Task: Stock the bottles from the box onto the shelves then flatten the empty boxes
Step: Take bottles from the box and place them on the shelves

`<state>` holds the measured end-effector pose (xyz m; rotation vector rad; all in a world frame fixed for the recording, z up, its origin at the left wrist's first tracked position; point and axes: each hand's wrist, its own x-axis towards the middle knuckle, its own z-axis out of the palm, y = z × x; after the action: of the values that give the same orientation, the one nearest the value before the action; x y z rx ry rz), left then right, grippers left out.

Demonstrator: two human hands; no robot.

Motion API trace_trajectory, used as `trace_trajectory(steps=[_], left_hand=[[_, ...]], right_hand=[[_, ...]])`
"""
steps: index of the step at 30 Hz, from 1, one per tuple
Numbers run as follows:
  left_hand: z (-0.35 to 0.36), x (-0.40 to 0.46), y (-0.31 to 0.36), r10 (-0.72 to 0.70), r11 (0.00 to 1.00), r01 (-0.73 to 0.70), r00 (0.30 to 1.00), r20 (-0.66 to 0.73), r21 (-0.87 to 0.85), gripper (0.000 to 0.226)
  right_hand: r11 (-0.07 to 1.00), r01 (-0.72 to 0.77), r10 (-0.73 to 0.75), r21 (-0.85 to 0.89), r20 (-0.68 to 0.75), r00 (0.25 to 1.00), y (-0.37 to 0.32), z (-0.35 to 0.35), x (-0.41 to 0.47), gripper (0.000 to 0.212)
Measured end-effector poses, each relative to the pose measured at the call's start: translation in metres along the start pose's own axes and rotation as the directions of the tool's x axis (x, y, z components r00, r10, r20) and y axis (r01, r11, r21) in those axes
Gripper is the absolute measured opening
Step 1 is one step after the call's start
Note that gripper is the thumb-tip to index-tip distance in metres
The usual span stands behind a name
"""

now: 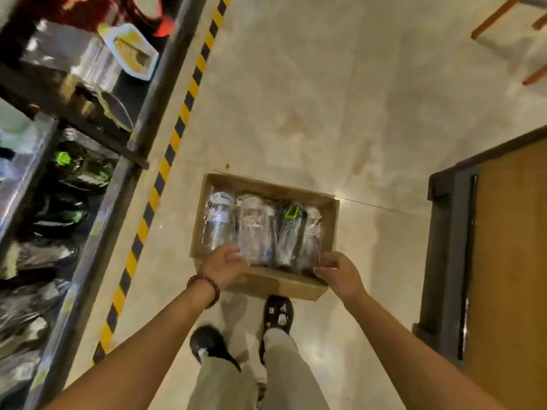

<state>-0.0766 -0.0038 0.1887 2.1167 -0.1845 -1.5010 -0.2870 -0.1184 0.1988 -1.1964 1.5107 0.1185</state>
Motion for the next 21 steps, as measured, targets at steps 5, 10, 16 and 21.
trace_trajectory(steps=[5,10,16,21], left_hand=[[0.031,0.091,-0.029,-0.074,0.994,0.074,0.997,-0.009,0.075,0.040],[0.056,0.182,-0.068,-0.146,0.988,0.146,0.989,-0.006,0.048,0.054],[0.076,0.291,-0.112,-0.097,0.977,0.118,0.987,-0.127,0.175,0.089],[0.095,0.354,-0.129,-0.082,0.947,0.141,0.975,-0.209,0.288,0.114]], right_hand=[[0.999,-0.035,0.034,0.007,0.163,0.986,0.038,0.022,0.080,0.050],[0.998,-0.046,0.050,-0.037,0.126,0.991,0.075,0.067,0.162,0.045],[0.992,-0.111,0.112,-0.063,0.006,0.994,0.114,0.118,0.269,0.070],[0.974,-0.209,0.203,-0.090,-0.069,0.977,0.134,0.148,0.328,0.109]])
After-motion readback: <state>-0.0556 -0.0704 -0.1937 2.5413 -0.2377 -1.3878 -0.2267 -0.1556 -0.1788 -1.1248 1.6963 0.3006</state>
